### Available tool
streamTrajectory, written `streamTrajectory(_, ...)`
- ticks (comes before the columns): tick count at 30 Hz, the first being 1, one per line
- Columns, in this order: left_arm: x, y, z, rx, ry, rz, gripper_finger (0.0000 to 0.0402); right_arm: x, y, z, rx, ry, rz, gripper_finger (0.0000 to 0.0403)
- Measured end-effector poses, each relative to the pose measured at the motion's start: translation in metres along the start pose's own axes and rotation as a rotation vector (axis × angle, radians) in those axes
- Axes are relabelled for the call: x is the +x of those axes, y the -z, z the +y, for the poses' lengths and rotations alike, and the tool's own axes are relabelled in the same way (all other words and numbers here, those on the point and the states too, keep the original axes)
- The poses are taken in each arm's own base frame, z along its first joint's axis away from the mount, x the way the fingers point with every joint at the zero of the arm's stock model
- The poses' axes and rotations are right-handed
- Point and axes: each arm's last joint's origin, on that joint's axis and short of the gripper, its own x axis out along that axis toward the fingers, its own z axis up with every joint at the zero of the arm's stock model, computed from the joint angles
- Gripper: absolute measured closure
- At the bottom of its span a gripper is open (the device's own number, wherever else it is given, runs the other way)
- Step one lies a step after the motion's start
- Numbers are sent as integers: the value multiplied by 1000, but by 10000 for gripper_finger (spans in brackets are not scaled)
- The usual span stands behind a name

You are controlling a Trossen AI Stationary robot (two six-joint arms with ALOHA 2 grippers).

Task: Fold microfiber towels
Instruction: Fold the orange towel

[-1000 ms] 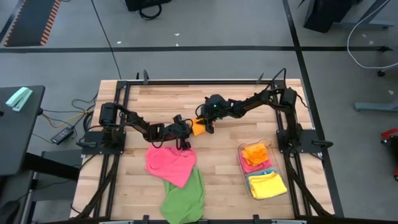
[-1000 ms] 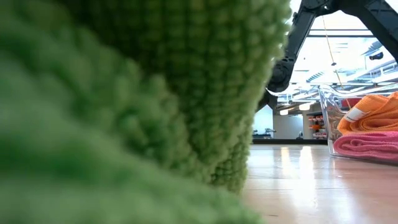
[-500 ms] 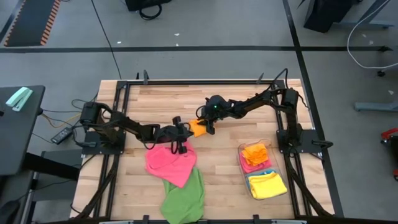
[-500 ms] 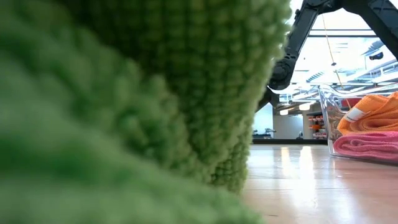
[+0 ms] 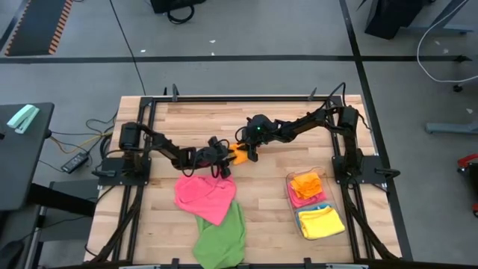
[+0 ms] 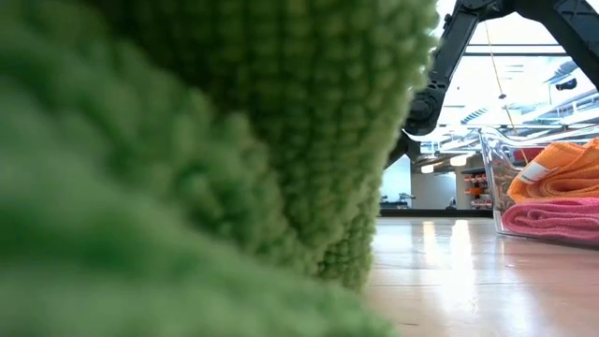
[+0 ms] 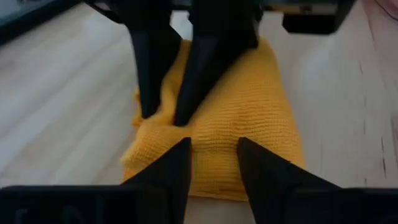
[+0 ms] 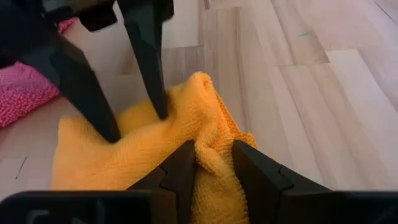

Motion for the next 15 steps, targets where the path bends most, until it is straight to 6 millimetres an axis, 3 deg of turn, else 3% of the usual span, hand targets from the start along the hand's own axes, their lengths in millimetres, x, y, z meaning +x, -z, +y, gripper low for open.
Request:
streamTrajectory(8, 1, 3, 0, 5, 6, 16, 213, -9, -7, 0, 35, 4, -4, 283)
streamTrajectory(15, 1, 4, 0, 4, 4, 30, 201, -44, -44, 8, -12, 20, -116, 283)
